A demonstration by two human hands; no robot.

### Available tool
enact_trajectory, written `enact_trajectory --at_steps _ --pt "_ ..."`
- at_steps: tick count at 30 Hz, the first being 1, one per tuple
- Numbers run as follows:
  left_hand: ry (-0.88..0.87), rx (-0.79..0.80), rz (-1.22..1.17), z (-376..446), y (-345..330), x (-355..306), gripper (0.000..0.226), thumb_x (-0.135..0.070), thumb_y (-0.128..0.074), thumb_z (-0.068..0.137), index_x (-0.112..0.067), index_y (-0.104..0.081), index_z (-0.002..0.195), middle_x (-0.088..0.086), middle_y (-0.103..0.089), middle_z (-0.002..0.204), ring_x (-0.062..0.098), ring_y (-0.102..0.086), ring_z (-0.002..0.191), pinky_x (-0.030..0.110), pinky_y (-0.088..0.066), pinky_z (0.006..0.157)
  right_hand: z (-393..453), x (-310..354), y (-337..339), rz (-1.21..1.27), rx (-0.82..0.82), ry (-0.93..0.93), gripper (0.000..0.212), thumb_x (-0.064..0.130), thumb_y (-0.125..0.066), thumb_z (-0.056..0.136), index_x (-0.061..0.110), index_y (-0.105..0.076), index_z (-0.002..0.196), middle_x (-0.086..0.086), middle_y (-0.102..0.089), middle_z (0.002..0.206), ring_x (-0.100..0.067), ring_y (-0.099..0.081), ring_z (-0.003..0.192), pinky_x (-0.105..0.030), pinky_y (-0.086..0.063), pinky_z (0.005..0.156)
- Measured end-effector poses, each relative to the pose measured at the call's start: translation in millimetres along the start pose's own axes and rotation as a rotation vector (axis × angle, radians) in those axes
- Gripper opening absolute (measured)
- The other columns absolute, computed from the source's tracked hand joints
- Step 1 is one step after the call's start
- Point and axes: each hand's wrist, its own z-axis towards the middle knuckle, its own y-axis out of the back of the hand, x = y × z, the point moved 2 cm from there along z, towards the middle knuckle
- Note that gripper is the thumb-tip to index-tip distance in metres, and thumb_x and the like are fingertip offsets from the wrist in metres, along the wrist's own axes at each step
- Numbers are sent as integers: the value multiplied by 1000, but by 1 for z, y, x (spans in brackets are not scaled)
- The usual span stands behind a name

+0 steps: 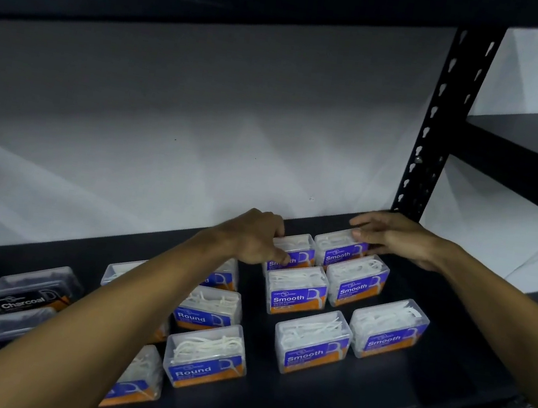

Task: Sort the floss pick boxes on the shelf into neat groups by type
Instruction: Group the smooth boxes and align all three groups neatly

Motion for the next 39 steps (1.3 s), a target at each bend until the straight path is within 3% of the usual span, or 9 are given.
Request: enact_trajectory --at_steps 7,12,16,23,39 --pt "-15 -55 -48 -6 1 5 51 -41 -67 88 -18 -50 130 3 -59 130 17 -58 110 32 -51 91 -4 -2 3 -58 -129 31 30 31 -68 84 27 -59 113 7 -66 106 -11 -60 104 -37 -50 93" --pt "-19 -75 -43 -7 -3 3 52 -40 -67 87 -18 -50 132 3 -59 130 18 -58 111 36 -51 93 -6 -3 -3 -57 -199 17 36 33 -68 84 23 -59 117 2 -67 106 -15 -62 103 -40 -52 91" --pt "-19 -85 -17 -6 -4 3 52 -41 -66 88 -18 -50 132 3 -59 130 17 -58 111 34 -51 91 -8 0 -9 -46 -190 -16 41 31 -67 86 20 -55 124 2 -64 105 -15 -62 98 -34 -53 85" --pt "-33 -97 -29 -6 -7 2 35 -36 -63 91 -18 -56 121 2 -62 122 12 -56 98 29 -50 80 -7 -3 -14 -68 -190 -35 37 34 -65 87 22 -60 122 -1 -67 108 -14 -65 95 -41 -50 94" --pt "-35 -87 -64 -1 -12 3 35 -36 -64 90 -20 -56 120 0 -62 121 14 -59 100 32 -54 82 -9 -5 -15 -47 -164 -21 33 33 -65 87 22 -62 117 0 -69 103 -14 -66 94 -38 -52 89"
